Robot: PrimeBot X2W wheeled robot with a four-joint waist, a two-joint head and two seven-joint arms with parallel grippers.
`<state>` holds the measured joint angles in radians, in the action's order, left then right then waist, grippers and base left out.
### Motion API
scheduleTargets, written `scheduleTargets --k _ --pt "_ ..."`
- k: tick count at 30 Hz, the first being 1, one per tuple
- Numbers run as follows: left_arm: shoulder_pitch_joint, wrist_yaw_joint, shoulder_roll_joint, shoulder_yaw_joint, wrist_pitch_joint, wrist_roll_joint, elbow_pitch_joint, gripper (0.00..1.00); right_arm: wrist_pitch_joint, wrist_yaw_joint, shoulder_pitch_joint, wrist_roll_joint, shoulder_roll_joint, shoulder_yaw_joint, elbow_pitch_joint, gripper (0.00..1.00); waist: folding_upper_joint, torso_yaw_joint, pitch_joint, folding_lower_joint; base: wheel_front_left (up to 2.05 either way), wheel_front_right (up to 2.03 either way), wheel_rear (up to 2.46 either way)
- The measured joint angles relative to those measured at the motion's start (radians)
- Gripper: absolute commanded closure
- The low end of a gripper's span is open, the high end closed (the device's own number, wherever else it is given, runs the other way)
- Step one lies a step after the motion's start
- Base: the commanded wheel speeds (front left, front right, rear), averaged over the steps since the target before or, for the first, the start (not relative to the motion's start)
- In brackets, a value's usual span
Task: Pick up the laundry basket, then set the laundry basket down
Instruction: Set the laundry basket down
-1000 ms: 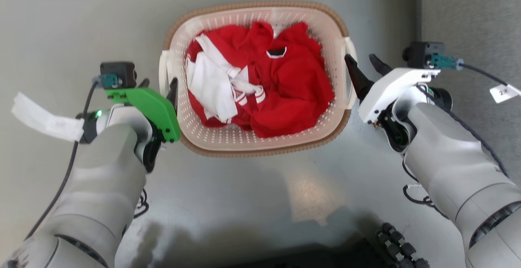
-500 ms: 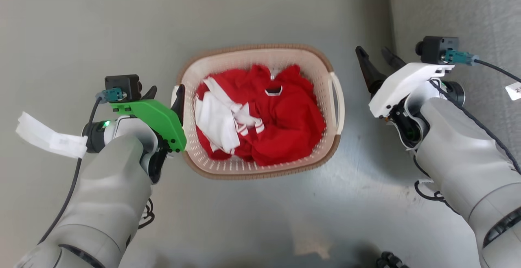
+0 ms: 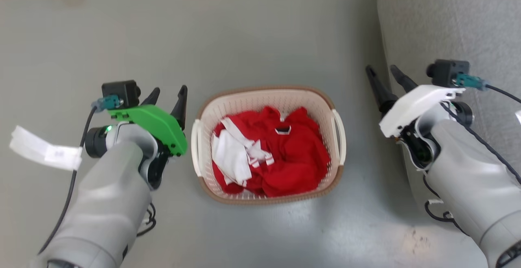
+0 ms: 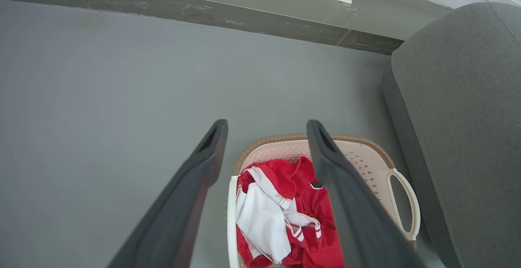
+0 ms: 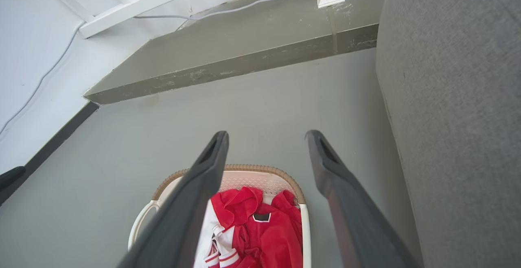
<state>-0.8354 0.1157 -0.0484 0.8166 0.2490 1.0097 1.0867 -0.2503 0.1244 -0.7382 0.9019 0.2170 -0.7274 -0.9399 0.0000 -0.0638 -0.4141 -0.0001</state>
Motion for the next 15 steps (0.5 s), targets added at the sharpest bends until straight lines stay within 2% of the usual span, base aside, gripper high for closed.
scheduleTargets --k 10,15 --pt "0.121 -0.002 -0.033 -0.088 0.000 -0.091 -0.132 0.00 0.000 0.000 0.124 -0.074 0.019 0.098 0.098 0.00 0.0000 0.027 0.136 0.0000 0.00 0.00 0.00" --pt "0.203 -0.019 -0.047 -0.157 0.000 -0.134 -0.226 0.00 0.000 -0.004 0.203 -0.132 0.021 0.153 0.180 0.00 0.0000 0.041 0.219 0.0000 0.00 0.00 0.00"
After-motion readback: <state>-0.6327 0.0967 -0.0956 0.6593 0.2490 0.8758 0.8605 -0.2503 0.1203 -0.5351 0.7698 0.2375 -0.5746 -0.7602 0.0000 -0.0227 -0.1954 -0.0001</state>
